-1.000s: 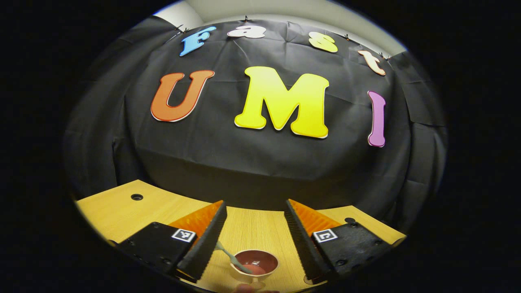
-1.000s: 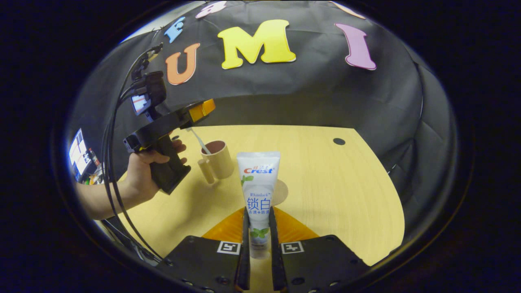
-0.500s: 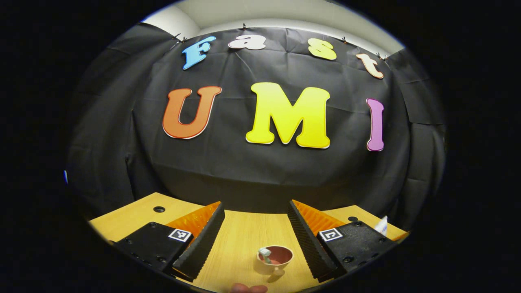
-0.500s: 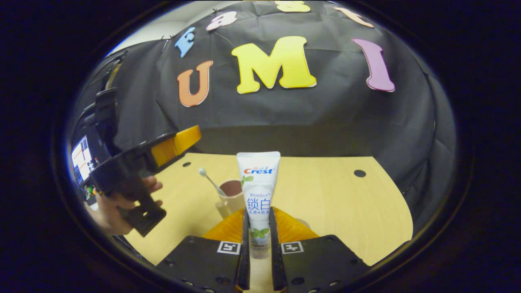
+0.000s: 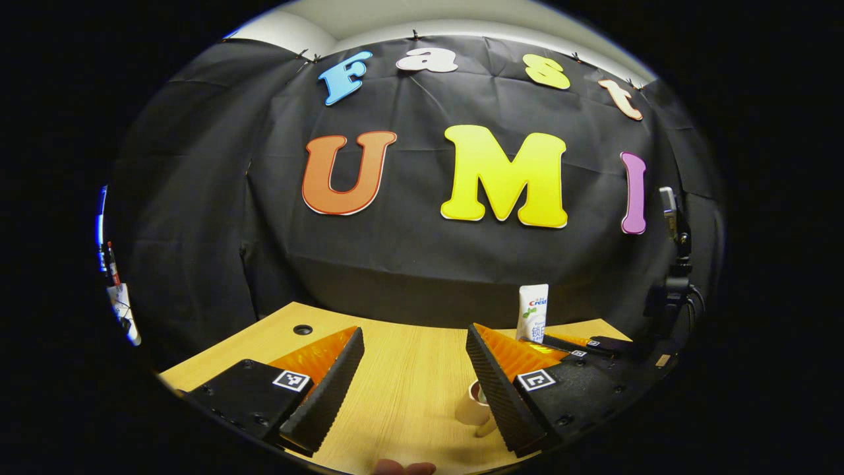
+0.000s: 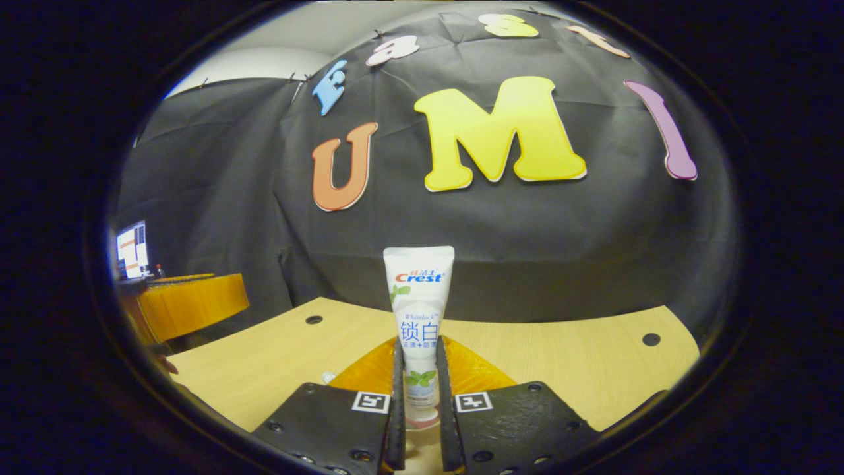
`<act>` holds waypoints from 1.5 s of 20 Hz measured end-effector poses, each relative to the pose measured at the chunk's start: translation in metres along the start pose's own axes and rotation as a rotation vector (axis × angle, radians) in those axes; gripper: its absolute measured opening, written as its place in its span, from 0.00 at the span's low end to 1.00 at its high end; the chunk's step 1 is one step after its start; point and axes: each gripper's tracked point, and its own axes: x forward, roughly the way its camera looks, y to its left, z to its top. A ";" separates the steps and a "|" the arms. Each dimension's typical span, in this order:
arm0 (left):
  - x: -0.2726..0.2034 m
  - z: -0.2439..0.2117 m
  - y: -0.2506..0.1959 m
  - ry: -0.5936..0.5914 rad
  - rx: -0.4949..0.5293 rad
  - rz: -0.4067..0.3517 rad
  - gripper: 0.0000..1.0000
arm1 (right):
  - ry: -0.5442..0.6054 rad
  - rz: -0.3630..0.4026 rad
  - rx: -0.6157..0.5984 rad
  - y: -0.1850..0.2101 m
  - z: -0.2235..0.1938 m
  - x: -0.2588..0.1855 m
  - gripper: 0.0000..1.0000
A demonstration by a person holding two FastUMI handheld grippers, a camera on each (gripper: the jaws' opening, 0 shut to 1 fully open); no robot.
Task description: Put the toothbrush and toothpaste on the desktop into the cup, then pick up the cup and place it on the coaster on the desktop.
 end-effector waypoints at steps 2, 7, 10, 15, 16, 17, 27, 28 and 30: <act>0.001 -0.003 0.005 0.009 0.001 0.009 0.98 | 0.012 0.013 -0.013 0.008 -0.009 0.009 0.21; 0.000 -0.012 0.009 0.048 0.005 0.013 0.98 | 0.002 0.007 -0.047 0.008 -0.018 0.022 0.21; -0.001 -0.016 0.009 0.069 0.001 0.007 0.98 | 0.005 -0.016 -0.039 0.002 -0.024 0.014 0.34; 0.000 -0.022 -0.004 0.095 -0.005 -0.016 0.98 | 0.018 -0.054 -0.004 -0.015 -0.017 -0.011 0.68; -0.001 -0.021 -0.008 0.096 -0.004 -0.022 0.98 | 0.015 -0.069 0.007 -0.020 -0.013 -0.018 0.75; -0.002 -0.019 -0.012 0.097 -0.001 -0.029 0.98 | 0.011 -0.091 0.010 -0.026 -0.006 -0.030 0.81; -0.023 -0.052 -0.074 0.358 -0.069 -0.155 0.98 | 0.097 -0.191 -0.075 -0.073 0.017 -0.173 0.95; -0.023 -0.059 -0.079 0.418 -0.077 -0.168 0.99 | 0.107 -0.200 -0.073 -0.079 0.020 -0.187 0.95; -0.021 -0.072 -0.088 0.538 -0.093 -0.192 0.98 | 0.117 -0.213 -0.064 -0.089 0.028 -0.210 0.95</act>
